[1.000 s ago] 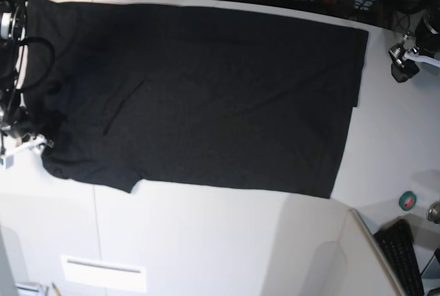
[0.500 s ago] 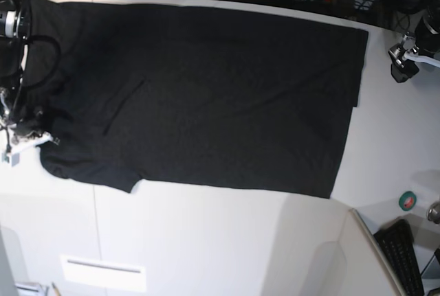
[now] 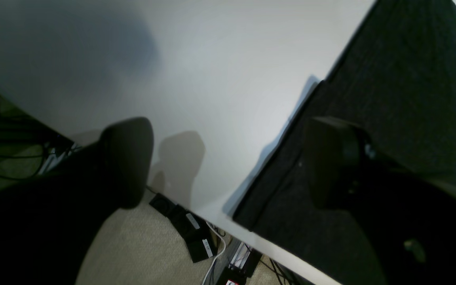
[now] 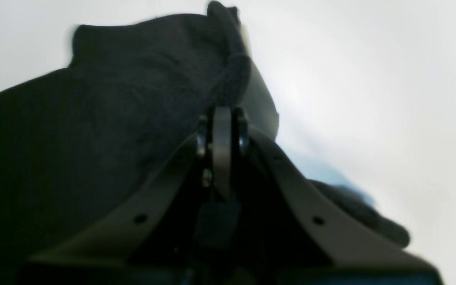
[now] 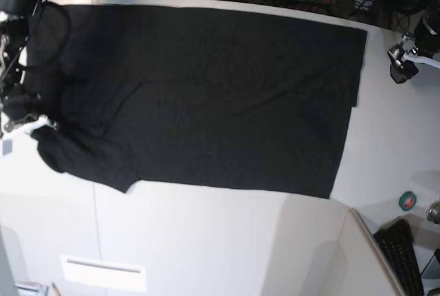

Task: Layout the t-shirt on the table in an organized manner, then fold the t-shirt properly

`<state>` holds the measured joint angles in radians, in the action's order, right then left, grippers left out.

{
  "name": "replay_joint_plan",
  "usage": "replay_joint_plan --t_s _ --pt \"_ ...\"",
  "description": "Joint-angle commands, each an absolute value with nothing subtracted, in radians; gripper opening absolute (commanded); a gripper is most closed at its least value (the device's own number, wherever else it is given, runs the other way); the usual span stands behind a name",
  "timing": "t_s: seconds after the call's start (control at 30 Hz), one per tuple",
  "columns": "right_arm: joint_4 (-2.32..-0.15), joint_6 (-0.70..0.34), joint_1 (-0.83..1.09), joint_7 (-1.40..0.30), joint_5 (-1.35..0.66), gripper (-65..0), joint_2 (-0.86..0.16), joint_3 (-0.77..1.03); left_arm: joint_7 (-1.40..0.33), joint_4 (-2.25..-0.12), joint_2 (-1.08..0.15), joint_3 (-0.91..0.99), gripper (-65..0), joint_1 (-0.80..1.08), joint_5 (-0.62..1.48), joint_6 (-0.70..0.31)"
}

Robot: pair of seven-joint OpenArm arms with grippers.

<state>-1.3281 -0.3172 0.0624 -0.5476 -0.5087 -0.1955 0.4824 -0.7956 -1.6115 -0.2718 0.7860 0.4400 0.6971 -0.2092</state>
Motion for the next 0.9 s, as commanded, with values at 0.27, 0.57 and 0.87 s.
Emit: replay_joint_plan --t_s 0.27,0.57,0.87 --pt "-1.567 -0.326 0.223 -0.642 -0.518 -65.0 -0.104 0.509 -0.777 -1.626 -0.291 0.788 -8.9 0.443 0.705 -0.208" --pt "-1.573 -0.331 0.254 -0.736 -0.519 -48.6 -0.050 0.509 -0.777 -1.626 -0.291 0.794 -8.9 0.444 0.705 -0.208" --pt "-1.564 -0.325 0.119 -0.750 -0.512 -30.9 -0.093 0.579 -0.777 -1.626 -0.291 0.796 -8.9 0.450 0.705 -0.208"
